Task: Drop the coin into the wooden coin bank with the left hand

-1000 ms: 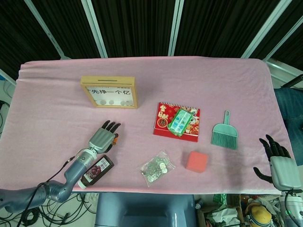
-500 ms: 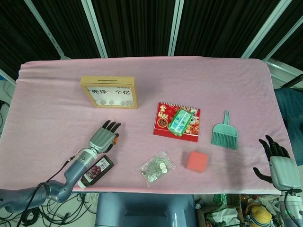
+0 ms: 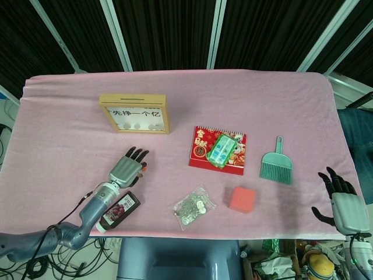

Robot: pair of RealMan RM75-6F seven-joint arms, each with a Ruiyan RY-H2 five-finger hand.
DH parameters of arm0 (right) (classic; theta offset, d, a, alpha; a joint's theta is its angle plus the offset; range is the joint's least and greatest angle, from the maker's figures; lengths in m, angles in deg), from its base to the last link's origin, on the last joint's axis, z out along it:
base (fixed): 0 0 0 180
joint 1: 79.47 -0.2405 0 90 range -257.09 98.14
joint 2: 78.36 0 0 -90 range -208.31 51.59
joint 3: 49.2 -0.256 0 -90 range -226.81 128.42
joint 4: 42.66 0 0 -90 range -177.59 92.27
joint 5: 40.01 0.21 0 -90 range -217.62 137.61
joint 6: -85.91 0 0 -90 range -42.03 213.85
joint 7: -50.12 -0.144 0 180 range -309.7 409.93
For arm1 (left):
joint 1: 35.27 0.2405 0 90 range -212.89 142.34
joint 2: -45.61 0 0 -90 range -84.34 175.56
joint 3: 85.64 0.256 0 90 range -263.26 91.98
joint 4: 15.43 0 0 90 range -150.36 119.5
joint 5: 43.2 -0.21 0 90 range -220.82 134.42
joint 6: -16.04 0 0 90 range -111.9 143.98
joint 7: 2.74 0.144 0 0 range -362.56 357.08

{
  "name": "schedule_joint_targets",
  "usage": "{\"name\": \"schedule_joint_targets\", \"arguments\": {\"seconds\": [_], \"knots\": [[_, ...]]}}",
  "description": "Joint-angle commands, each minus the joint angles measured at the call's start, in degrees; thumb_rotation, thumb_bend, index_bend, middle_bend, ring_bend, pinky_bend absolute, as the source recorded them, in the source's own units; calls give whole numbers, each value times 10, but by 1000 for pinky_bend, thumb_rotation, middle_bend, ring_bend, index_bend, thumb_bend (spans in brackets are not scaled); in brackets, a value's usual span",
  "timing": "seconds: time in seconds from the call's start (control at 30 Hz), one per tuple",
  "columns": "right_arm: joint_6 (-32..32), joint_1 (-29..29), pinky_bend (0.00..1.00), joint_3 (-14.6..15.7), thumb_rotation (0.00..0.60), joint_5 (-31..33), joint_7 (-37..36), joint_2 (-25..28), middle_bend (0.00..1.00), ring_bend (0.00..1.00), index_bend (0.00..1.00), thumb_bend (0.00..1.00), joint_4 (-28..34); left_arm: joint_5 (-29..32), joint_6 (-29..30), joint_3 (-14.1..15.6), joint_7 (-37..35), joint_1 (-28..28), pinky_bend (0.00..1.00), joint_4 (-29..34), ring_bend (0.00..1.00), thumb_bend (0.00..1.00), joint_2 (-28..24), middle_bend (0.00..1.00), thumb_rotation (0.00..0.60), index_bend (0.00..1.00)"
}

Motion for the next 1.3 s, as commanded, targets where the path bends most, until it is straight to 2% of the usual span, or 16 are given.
{"name": "schedule_joint_targets", "arguments": {"seconds": [0.03, 0.2, 0.47, 1.3], "knots": [[0, 0, 159, 0, 600, 0, 0, 0, 8, 100, 137, 160, 0, -7, 8, 0, -6, 3, 0, -6, 0, 410, 3, 36, 600, 336], [-1, -1, 159, 0, 600, 1, 1, 0, 8, 100, 137, 159, 1, -6, 6, -1, -6, 3, 0, -10, 0, 410, 4, 36, 600, 351], [-5, -1, 159, 1, 600, 4, 2, 2, 8, 100, 137, 159, 3, -18, 9, 0, -17, 5, 0, -13, 0, 414, 8, 54, 600, 475], [-8, -2, 159, 1, 600, 10, 5, 2, 21, 100, 146, 160, 6, -38, 23, -2, -26, 12, 0, -25, 0, 418, 16, 75, 600, 545]]}}
